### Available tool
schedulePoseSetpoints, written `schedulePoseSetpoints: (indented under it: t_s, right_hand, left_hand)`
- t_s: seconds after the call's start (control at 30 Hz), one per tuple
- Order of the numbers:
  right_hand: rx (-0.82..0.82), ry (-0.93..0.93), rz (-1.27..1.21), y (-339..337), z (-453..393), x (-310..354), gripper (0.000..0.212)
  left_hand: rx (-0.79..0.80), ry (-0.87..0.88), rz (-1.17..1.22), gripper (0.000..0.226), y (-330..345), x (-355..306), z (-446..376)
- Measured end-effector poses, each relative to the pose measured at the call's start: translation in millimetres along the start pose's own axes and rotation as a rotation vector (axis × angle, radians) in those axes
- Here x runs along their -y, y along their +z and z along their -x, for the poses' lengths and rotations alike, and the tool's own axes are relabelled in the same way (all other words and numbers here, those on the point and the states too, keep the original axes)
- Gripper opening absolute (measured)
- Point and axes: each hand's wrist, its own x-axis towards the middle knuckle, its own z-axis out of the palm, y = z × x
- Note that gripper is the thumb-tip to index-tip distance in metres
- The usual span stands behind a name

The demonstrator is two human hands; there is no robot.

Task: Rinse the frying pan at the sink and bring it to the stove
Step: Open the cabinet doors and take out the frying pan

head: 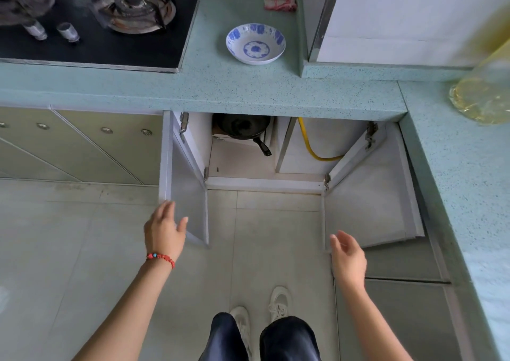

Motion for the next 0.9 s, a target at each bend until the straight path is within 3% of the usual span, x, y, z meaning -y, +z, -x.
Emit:
schedulePoseSetpoints:
  t_s: [0.13, 0.33, 0.47, 0.57, 0.67, 0.9]
  right_hand:
    - [0.196, -0.309, 0.268, 24.5, 17.7, 24.1, 0.039]
    - [0.321, -0.593, 0.545, 44.2, -1.4, 49.1, 0.047]
    - [0.38, -0.621, 0.622, 53.6, -37.8, 57.3, 0.05]
    - [0.386, -0.606, 0.639, 63.4, -68.7, 62.3, 0.049]
    - [0.414, -0.597, 0.667, 76.1, -96.4, 66.2, 0.049]
    - [0.431, -0.599, 0.678, 125.6, -154.5, 63.7, 0.048]
  left_hand:
    - [0.132, 0.27, -0.13, 0.046, 4.5, -26.8, 12.8]
    - [0.266, 0.368, -0.241, 0.055, 27.1, -62.9, 12.7]
    - [0.302, 0.346, -0.296, 0.063, 48.0, -71.7, -8.1]
    - [0.299, 0.333, -0.295, 0.084, 60.8, -83.2, -28.1]
    - [0.302, 0.289, -0.276, 0.062, 78.7, -88.7, -49.4]
    - [0.36, 0.25, -0.25, 0.058, 133.9, -82.3, -99.8]
